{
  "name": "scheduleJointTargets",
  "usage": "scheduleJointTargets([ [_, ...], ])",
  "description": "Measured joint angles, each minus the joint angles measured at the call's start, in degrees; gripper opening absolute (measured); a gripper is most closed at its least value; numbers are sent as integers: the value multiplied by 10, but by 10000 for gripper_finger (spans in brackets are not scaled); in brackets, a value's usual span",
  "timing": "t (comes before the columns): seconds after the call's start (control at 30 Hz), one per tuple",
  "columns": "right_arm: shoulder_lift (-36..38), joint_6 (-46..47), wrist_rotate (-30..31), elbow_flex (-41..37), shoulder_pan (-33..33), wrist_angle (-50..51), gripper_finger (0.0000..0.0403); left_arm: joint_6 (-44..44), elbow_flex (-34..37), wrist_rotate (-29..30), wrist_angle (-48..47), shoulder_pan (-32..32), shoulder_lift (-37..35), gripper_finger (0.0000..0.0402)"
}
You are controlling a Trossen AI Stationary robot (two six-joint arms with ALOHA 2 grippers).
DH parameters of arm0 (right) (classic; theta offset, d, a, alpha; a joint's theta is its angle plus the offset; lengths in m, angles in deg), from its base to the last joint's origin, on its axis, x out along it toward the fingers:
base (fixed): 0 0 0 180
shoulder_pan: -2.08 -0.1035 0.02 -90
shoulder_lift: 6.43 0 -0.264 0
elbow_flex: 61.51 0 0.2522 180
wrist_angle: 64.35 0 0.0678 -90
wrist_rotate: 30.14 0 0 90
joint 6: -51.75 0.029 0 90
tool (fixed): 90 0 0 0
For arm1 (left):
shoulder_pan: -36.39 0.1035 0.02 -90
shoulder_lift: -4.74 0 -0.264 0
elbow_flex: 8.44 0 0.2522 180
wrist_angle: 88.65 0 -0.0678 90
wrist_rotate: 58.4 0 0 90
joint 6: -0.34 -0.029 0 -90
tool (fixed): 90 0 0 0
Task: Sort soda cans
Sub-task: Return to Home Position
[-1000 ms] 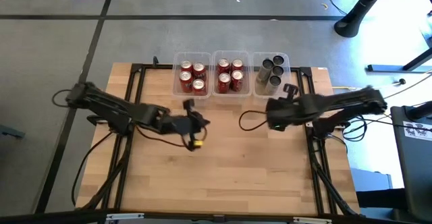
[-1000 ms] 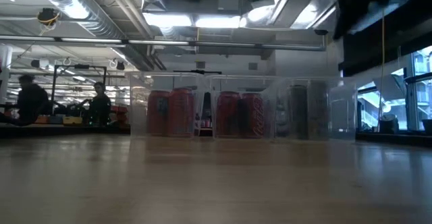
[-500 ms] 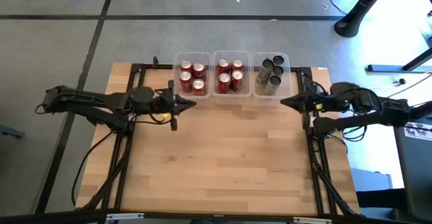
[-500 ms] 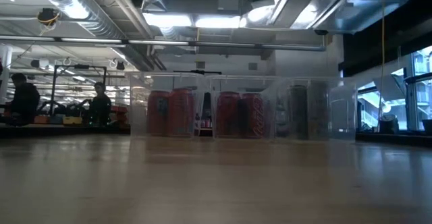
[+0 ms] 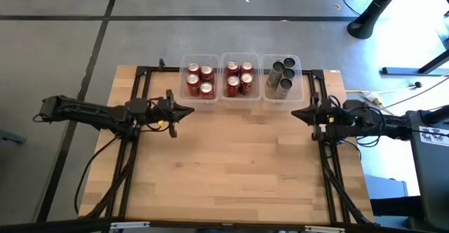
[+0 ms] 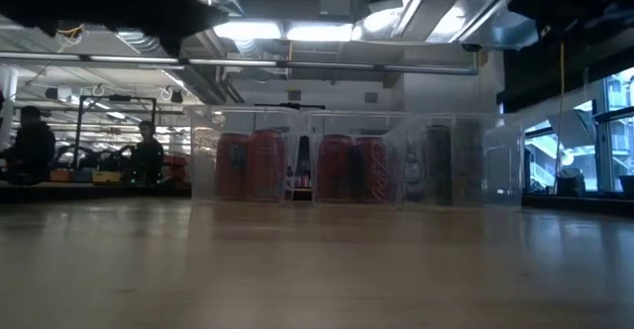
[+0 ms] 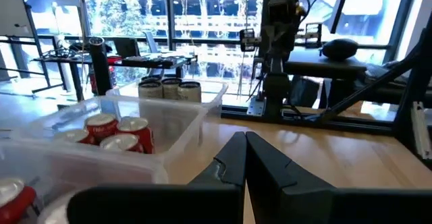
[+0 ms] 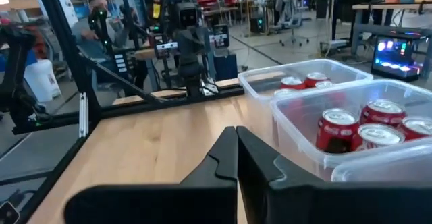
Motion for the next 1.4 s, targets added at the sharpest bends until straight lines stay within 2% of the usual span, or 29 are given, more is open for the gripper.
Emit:
scheduleJointTargets([
  [0.27, 56, 0, 0, -91, 0, -83, 1, 19, 84, -5, 102, -20, -8, 0],
  [0.47, 62, 0, 0, -164, 0, -172, 1, 50, 140, -5, 167, -22, -8, 0],
  [0.63, 62, 3, -2, -204, 0, -229, 1, 55, 168, 3, 181, -23, -8, 0],
  [1.03, 58, 17, -15, -227, 0, -207, 1, 43, 168, 6, 148, -23, -9, 0],
  [1.2, 57, 15, 16, -228, 0, -185, 1, 50, 168, 1, 139, -23, -9, 0],
  [1.4, 57, 15, 6, -228, 0, -184, 1, 52, 168, -13, 139, -6, -17, 0],
])
